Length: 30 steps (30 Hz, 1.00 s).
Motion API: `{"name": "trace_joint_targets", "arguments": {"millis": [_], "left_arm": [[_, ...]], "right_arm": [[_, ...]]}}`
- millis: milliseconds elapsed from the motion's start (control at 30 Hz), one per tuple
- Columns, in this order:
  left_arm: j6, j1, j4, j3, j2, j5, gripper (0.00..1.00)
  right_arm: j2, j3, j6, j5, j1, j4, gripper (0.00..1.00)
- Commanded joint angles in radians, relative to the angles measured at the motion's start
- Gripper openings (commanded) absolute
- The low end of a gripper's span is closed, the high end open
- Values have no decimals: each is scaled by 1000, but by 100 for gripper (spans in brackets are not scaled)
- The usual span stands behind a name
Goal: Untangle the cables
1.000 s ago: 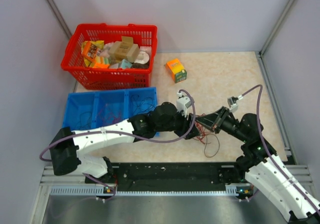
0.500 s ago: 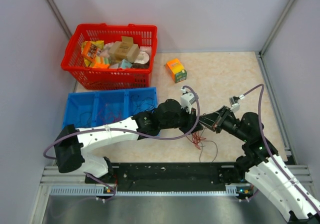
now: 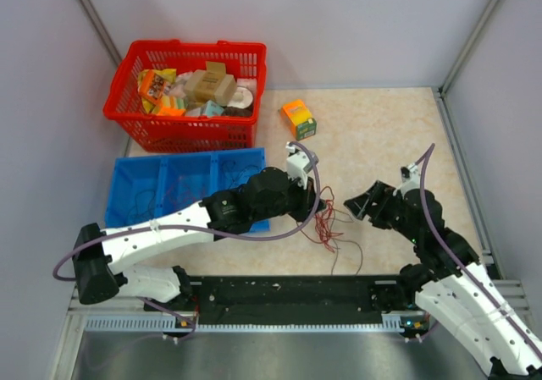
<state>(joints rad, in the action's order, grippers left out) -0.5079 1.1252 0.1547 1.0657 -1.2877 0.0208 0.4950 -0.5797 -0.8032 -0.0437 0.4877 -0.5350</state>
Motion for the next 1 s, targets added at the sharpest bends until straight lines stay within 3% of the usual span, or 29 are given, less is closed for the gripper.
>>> {"name": "trace_joint_targets", "arguments": {"millis": [0,133,433,533,600,667,767,833,967], "left_arm": [[29,-5,-3,31,47,13,0],[28,-7,8,48,59,-1,0],[32,-7,43,99,80,-4,0],[64,-7,103,157,88,2,0],[107,-7,181,215,111,57,0],[170,-7,258,285,155,123,0],[251,-7,319,349,255,232,0],[294,-7,304,362,333,261,0],[339,-7,255,359,453,295,0]], "right_arm": [[-23,108,120,50,0,31,76],[60,192,173,-243,14,318,76],[347,227,59,-337,71,780,73],[456,192,16,-212,72,704,49],[465,172,-13,-52,74,585,19],[439,187,-62,94,54,483,2],[378,248,-88,125,-61,440,0],[344,270,-84,97,-206,412,0],[326,247,-7,102,-337,359,2]]}}
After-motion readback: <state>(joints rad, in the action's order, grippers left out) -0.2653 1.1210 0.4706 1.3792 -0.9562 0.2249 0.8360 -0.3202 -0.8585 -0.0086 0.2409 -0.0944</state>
